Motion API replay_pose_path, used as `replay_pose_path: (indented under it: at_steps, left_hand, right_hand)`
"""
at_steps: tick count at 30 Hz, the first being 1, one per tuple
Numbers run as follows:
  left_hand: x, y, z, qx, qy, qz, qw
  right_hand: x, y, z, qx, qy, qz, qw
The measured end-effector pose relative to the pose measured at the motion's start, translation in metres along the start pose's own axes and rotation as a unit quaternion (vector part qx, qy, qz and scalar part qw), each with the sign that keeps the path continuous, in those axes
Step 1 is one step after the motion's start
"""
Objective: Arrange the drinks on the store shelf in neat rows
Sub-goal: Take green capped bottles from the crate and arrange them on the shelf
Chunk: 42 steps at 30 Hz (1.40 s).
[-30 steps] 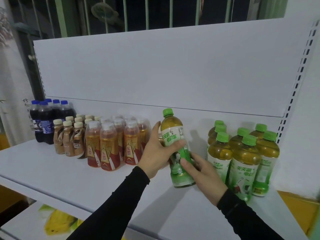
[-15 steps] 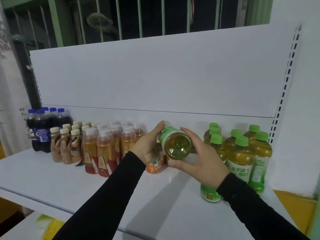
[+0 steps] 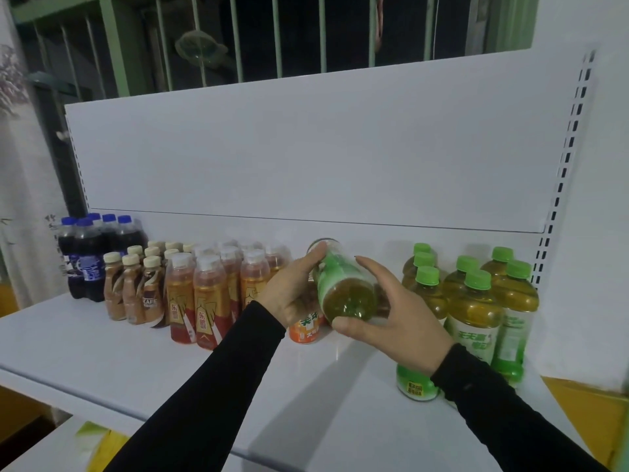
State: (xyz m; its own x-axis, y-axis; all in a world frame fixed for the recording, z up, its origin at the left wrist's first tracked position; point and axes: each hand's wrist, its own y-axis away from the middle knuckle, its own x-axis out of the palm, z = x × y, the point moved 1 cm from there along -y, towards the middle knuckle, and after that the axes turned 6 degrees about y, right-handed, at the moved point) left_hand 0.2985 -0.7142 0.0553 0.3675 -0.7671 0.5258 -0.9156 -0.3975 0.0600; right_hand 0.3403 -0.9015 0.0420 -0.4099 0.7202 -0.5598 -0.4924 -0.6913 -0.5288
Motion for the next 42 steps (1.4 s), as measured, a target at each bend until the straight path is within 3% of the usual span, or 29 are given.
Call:
replay_pose_path:
  at_steps: [4,9,16,23,32,42]
  left_hand:
    - [0.008,0.016,-0.002,0.119,-0.118,0.036,0.985]
    - [0.015,0.034,0.002,0.183,-0.203,0.13,0.953]
    - [0.016,0.046,-0.008,0.279,-0.309,0.141,0.898]
    - [0.003,0.055,-0.001,0.304,-0.356,0.178,0.866]
    - [0.006,0.06,-0.01,0.321,-0.351,0.162,0.864]
    - [0.048,0.035,-0.068,0.381,-0.398,0.05,0.833]
  right_hand:
    - [0.003,-0.003,-0.01,0.09,-0.166,0.043,0.981]
    - [0.011,-0.01,-0.028,0.109,-0.177,0.041,0.977]
    - [0.032,-0.007,-0.042,0.091,-0.103,-0.041,0.99]
    - [0.044,-0.015,-0.053,0.076,-0.082,-0.112,0.987]
    - [0.044,-0.012,-0.05,0.065,-0.046,-0.096,0.992]
    - [0.023,-0.014,-0.027,0.033,-0.022,0.001,0.999]
